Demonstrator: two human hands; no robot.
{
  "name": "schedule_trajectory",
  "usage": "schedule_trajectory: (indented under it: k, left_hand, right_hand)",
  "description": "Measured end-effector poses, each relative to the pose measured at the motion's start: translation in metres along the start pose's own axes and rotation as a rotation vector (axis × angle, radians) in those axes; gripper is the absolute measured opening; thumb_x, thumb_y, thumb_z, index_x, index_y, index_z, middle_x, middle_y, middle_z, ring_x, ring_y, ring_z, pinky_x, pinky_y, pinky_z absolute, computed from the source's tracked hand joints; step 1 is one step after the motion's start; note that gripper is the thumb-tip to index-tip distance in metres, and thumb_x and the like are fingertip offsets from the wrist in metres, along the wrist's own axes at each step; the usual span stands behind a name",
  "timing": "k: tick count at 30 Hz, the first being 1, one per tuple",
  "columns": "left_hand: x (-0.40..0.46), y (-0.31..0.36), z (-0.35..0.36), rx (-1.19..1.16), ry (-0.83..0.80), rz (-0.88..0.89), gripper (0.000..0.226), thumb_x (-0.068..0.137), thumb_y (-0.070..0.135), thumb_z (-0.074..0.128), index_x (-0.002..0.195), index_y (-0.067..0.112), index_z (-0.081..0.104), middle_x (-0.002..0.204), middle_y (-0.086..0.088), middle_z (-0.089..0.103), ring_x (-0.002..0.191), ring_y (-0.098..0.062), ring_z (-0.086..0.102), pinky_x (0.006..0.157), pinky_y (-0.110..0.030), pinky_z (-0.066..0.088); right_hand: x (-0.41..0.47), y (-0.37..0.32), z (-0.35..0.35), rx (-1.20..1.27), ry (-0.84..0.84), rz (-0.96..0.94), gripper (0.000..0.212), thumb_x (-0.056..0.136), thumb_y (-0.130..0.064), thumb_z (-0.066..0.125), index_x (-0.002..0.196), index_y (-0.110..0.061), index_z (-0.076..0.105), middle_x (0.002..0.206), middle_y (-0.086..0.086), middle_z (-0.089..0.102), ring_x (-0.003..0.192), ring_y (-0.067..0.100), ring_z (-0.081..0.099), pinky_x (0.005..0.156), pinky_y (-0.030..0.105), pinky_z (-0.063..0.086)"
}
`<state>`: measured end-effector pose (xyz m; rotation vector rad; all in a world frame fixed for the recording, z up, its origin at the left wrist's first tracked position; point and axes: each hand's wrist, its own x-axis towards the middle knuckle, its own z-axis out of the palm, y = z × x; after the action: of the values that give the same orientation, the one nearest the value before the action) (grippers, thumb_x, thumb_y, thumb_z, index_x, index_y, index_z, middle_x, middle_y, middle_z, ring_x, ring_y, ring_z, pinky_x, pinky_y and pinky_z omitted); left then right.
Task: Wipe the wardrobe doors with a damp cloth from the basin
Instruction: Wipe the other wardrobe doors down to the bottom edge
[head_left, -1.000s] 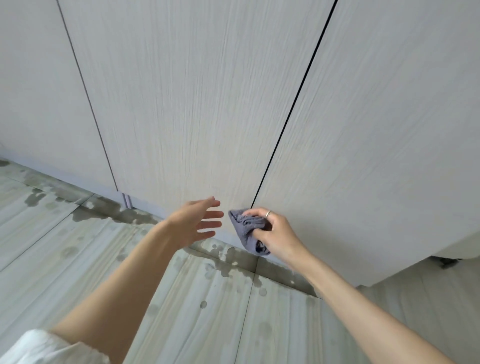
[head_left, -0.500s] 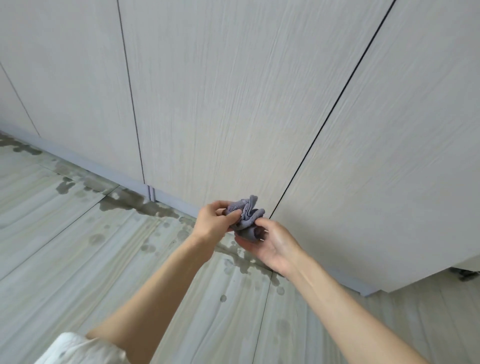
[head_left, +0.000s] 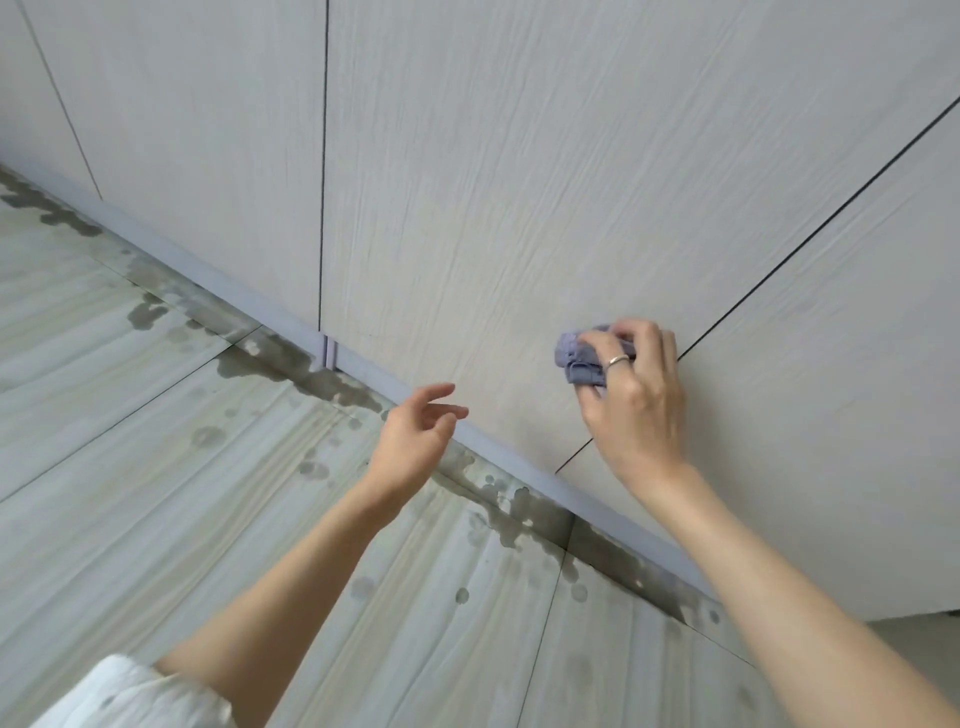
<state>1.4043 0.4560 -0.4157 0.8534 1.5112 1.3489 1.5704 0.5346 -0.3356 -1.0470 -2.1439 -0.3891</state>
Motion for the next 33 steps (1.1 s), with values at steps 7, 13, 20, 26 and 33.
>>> schedule_trajectory:
  k: [7,13,20,26,33]
  left_hand:
    - [0.036,-0.009,-0.025,-0.017,0.253,-0.071,0.032,0.093,0.003,0.035,0.109,0.021,0.056,0.099,0.0,0.067,0.088,-0.013,0.058,0.083,-0.033,0.049]
    - [0.036,-0.036,-0.031,-0.028,0.294,-0.163,0.034,0.093,0.0,0.033,0.11,0.017,0.056,0.095,-0.001,0.065,0.095,-0.017,0.058,0.088,-0.036,0.048]
    - [0.037,-0.031,-0.019,-0.07,0.276,-0.164,0.033,0.094,0.0,0.033,0.108,0.018,0.055,0.097,-0.002,0.064,0.096,-0.017,0.057,0.088,-0.034,0.047]
    - [0.041,-0.025,-0.026,-0.089,0.313,-0.14,0.034,0.092,-0.001,0.033,0.109,0.019,0.056,0.096,0.0,0.064,0.095,-0.016,0.058,0.086,-0.033,0.048]
    - [0.047,-0.03,-0.043,0.043,0.302,-0.085,0.033,0.095,0.004,0.035,0.117,0.018,0.055,0.118,-0.005,0.061,0.1,-0.013,0.054,0.088,-0.031,0.045]
  right_hand:
    - [-0.003,0.034,0.054,-0.357,0.089,-0.608,0.01,0.072,0.001,0.072,0.076,-0.008,0.071,0.089,0.012,0.065,0.08,0.029,0.056,0.062,0.034,0.046]
    - [-0.056,0.056,0.076,-0.365,-0.329,-0.768,0.043,0.063,-0.023,0.081,0.104,-0.013,0.073,0.101,0.005,0.07,0.085,0.02,0.066,0.077,0.031,0.05]
    - [-0.021,0.032,0.063,-0.266,-0.194,-0.707,0.024,0.077,-0.014,0.075,0.099,-0.007,0.072,0.096,0.01,0.069,0.087,0.027,0.063,0.072,0.033,0.052]
    - [0.015,-0.002,0.084,-0.16,-0.017,-0.604,0.015,0.091,0.0,0.055,0.093,0.002,0.071,0.113,0.017,0.066,0.103,0.029,0.061,0.084,0.038,0.053]
    - [-0.036,0.033,0.075,-0.187,-0.339,-0.829,0.028,0.086,0.009,0.048,0.088,0.0,0.074,0.113,0.014,0.067,0.106,0.028,0.063,0.086,0.036,0.054]
